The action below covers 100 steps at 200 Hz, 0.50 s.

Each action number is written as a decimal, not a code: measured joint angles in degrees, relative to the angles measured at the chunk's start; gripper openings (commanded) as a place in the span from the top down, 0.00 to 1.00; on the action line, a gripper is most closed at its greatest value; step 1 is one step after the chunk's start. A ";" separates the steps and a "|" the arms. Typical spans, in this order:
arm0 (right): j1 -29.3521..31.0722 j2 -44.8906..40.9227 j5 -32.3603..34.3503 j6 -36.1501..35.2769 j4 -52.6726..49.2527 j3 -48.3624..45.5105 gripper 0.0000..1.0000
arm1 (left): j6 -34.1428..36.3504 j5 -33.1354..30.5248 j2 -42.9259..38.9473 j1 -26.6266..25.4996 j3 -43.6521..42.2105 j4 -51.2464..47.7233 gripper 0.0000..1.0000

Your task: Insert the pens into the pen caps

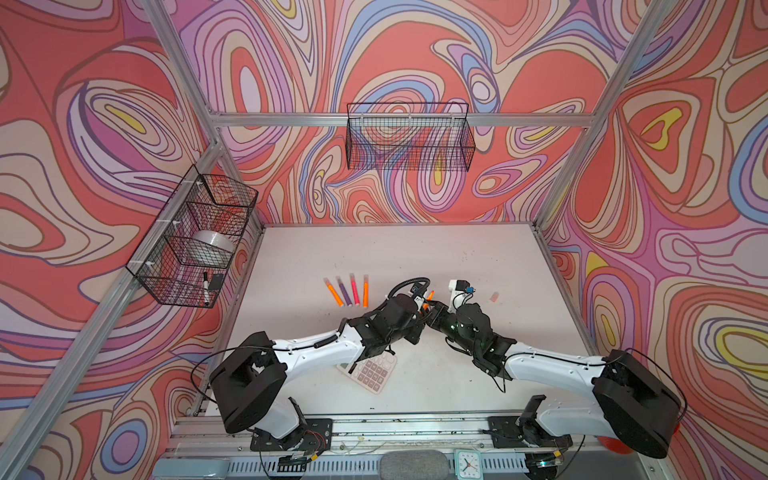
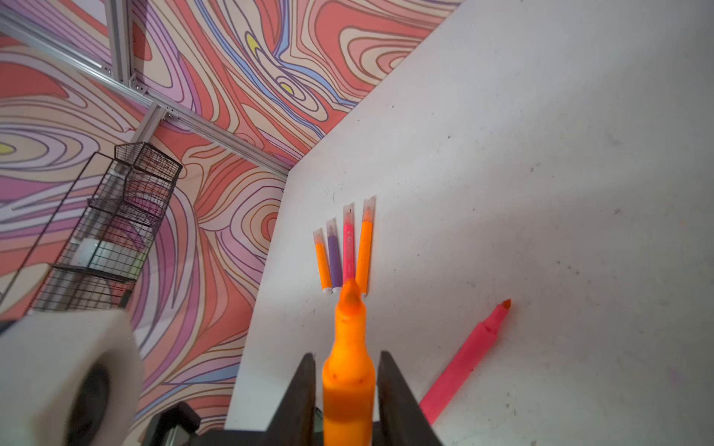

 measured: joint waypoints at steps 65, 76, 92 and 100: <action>1.07 -12.33 12.55 -2.78 -19.82 0.17 0.45 | 0.15 -1.88 -16.74 5.99 -10.71 -2.10 1.00; 0.72 -12.76 15.39 -3.06 -24.24 0.98 0.45 | 0.24 -4.46 -21.44 5.88 -13.53 -2.95 1.00; -0.33 -11.43 18.18 -4.11 -29.75 2.89 0.48 | 0.72 -8.04 -27.58 5.90 -17.90 -2.86 1.00; -1.25 -9.90 19.04 -4.61 -32.13 4.35 0.49 | 1.18 -9.49 -29.68 5.95 -19.93 -2.78 1.00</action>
